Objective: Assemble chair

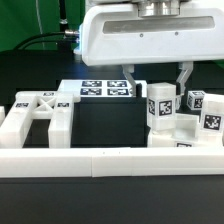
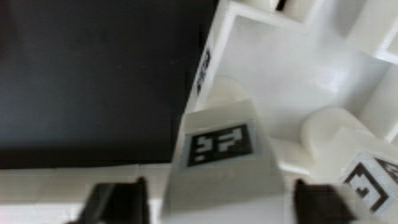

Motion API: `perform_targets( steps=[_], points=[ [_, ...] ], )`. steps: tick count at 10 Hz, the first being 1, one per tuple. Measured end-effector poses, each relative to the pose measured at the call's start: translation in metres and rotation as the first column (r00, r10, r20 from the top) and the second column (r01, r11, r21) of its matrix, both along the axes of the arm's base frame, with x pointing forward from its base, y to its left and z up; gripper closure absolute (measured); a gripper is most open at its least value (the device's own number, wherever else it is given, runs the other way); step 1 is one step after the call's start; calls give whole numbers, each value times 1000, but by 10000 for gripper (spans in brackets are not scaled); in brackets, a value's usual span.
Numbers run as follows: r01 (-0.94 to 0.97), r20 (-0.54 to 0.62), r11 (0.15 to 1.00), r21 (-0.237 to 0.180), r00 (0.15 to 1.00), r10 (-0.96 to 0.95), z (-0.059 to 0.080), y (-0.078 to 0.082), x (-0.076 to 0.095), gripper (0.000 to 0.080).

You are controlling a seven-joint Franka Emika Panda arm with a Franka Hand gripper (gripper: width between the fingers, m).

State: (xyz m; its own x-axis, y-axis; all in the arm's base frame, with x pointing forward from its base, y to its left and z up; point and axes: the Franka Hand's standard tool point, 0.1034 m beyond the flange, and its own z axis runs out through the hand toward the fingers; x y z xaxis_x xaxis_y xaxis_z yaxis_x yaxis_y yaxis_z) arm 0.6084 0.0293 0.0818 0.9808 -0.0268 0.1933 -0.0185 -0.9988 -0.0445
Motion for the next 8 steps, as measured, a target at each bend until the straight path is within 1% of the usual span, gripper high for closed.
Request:
perform_targets(
  steps=[1, 3, 5, 6, 8],
  points=[
    [14, -1, 1000, 3, 1000, -14, 0, 0, 0, 514],
    [31, -1, 1000, 6, 1000, -31, 0, 0, 0, 514],
    [241, -17, 969, 53, 970, -241, 0, 0, 1, 514],
    [371, -30, 925, 80, 928, -370, 0, 1, 2, 514],
    [570, -68, 814, 113, 822, -566, 0, 2, 2, 512]
  ],
)
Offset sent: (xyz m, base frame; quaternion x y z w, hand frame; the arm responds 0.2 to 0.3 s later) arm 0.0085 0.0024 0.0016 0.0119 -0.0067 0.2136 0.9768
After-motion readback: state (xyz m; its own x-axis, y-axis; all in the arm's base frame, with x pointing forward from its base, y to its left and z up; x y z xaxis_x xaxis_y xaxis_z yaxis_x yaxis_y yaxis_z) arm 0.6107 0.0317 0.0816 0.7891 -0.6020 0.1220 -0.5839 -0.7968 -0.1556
